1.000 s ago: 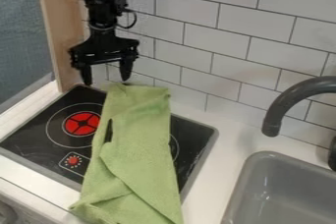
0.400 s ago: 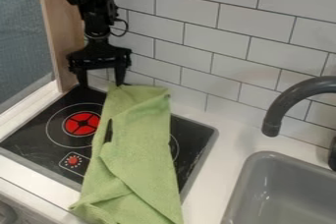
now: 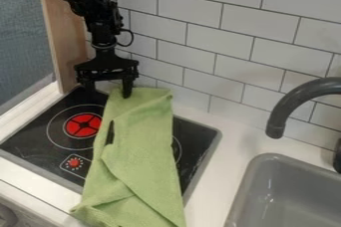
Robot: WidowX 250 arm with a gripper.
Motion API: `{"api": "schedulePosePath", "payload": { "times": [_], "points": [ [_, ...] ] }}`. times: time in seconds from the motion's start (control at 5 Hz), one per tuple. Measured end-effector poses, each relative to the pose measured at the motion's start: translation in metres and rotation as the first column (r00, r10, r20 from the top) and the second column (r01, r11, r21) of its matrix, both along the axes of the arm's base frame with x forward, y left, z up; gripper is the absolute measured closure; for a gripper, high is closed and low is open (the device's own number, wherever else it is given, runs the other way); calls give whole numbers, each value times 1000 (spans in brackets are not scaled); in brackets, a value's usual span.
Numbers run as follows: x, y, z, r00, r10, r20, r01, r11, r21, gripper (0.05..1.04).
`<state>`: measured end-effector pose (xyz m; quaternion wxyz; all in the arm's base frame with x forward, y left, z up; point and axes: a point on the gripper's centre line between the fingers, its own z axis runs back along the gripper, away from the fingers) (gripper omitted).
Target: Put the cloth green on the top right in the table
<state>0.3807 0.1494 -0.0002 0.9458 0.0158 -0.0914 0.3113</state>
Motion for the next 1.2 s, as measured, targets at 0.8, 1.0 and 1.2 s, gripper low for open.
{"api": "schedulePosePath", "payload": {
  "times": [0.8,1.0,1.2],
  "points": [
    [-1,1,-1,998,62,4,-62,998,0,1030],
    [0,0,1,998,69,-1,-69,998,-11,1035],
    [3,-3,4,995,96,-4,-96,995,-17,1035]
  ]
}}
